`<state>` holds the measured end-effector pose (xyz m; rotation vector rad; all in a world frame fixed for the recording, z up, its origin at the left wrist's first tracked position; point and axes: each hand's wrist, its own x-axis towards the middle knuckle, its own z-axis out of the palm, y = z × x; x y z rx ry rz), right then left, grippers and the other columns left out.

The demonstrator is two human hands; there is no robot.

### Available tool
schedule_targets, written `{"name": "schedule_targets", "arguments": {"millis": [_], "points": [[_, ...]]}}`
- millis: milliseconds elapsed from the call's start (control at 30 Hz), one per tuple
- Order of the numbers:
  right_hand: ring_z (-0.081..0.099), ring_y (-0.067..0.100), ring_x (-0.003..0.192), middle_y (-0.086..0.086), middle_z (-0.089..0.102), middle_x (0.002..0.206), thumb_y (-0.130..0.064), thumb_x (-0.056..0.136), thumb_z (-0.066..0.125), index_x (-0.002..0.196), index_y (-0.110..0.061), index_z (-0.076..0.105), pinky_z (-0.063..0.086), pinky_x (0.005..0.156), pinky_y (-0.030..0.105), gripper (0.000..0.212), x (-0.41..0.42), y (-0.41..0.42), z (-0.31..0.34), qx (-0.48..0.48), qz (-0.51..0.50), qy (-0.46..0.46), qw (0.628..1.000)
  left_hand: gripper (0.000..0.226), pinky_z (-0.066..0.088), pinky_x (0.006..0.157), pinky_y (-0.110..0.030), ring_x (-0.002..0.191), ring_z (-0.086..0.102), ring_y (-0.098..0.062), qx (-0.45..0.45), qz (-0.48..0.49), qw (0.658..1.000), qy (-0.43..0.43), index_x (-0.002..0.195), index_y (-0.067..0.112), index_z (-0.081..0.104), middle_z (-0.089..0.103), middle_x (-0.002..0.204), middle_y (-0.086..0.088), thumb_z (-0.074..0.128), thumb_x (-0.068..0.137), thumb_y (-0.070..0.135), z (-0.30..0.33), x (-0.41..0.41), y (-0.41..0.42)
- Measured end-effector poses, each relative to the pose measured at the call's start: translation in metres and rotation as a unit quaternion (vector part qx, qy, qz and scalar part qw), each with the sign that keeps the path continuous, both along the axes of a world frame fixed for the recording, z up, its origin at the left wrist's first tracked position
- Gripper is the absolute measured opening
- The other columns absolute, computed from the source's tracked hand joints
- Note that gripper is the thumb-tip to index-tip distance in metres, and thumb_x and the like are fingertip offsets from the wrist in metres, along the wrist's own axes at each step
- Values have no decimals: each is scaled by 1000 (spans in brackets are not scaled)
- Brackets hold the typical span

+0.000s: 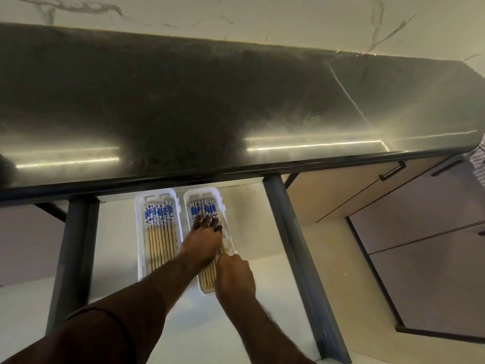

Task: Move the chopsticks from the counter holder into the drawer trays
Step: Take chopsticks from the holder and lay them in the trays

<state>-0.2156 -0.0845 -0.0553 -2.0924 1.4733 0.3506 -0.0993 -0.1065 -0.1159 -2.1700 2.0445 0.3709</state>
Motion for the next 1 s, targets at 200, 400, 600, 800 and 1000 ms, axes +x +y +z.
{"name": "schedule_targets", "arguments": {"millis": [200,400,600,800,1000], "points": [[65,25,106,9,65,119,-38,95,54,122,-11,57,51,90,31,38,-2,1,19,-58,14,-18,998,50,-5,116,-43,147,22,-26,-84,24,995,53,144,12,37,35,154,-9,49,97,25,22,7,18],[69,24,96,6,68,112,-43,92,57,115,-13,58,54,81,31,38,-7,6,45,-108,14,-30,994,52,-5,112,-39,146,24,-28,-147,57,983,92,147,8,33,32,155,-12,45,98,23,55,11,46],[70,24,96,4,66,117,-47,89,59,127,-16,49,56,83,34,50,-13,33,74,-169,39,-55,983,58,-1,109,-44,142,32,-34,-164,94,978,82,146,9,37,35,153,-12,55,95,29,84,8,87],[68,27,99,6,63,119,-35,91,63,141,-19,36,56,82,37,59,-28,81,104,-225,78,-74,968,62,0,117,-46,148,16,-27,-168,157,972,49,152,17,18,18,160,-5,43,99,37,121,-4,148],[69,25,95,5,66,116,-34,91,64,141,-20,37,58,78,38,59,-56,132,136,-274,107,-125,948,64,-10,112,-40,149,9,-25,-203,199,958,38,153,16,14,10,162,-4,42,100,36,163,-34,216]]}}
